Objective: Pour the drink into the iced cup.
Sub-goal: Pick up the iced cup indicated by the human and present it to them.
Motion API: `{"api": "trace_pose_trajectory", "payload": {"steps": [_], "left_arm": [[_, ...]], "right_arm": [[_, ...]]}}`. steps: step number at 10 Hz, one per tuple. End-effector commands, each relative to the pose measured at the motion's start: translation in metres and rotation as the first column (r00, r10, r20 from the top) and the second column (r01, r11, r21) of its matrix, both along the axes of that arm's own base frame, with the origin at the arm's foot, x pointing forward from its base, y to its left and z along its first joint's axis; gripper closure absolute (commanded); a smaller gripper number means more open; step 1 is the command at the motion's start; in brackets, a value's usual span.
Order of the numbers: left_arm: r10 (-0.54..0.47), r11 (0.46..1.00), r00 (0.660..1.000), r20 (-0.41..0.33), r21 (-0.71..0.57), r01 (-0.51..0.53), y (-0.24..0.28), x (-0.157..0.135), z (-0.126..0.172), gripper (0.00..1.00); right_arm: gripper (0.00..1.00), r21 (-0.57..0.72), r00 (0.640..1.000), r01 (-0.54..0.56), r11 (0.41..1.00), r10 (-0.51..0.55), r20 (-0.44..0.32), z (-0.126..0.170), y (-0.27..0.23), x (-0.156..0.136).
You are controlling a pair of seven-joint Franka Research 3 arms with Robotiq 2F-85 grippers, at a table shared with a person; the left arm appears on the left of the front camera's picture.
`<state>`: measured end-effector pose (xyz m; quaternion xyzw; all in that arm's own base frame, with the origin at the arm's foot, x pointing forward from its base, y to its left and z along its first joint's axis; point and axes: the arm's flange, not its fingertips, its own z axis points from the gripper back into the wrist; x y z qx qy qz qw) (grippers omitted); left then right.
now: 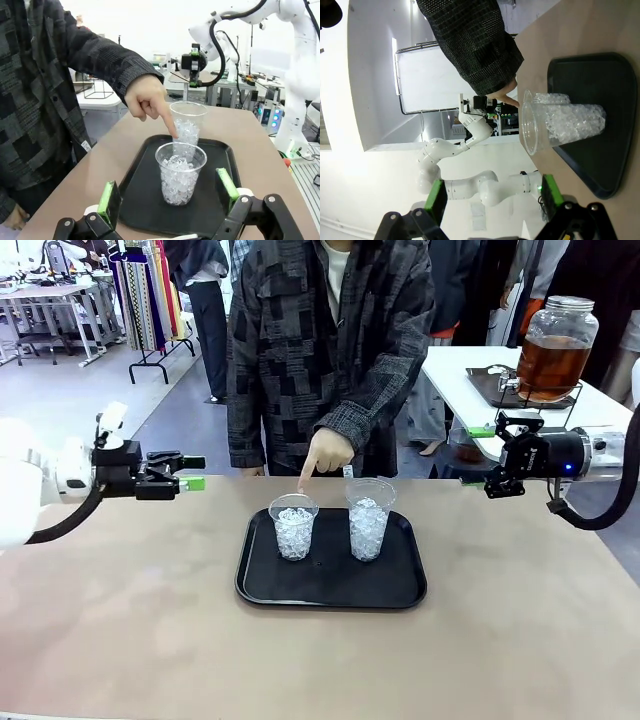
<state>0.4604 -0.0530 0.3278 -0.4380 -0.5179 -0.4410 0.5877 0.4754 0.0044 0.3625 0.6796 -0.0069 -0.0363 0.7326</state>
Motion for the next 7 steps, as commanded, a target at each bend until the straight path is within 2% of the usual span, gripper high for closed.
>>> {"api": "trace_pose_trajectory", "payload": {"steps": [1, 5, 7], "left_arm": [[-0.106, 0.994, 0.994, 0.024, 0.034, 0.105, -0.008, 0.011, -0.013, 0.00], [-0.186, 0.979, 0.983, -0.012, 0.080, 0.186, -0.021, 0.029, -0.027, 0.00], [-0.178, 0.979, 0.984, -0.028, 0.100, 0.180, -0.028, 0.035, -0.032, 0.00]], "right_arm": [[0.00, -0.001, 1.000, 0.001, 1.000, -0.001, 0.005, 0.001, 0.000, 0.000], [0.00, -0.001, 1.000, 0.001, 1.000, -0.001, 0.005, 0.001, 0.000, 0.000], [0.00, -0.001, 1.000, 0.001, 1.000, -0.001, 0.005, 0.001, 0.000, 0.000]]}}
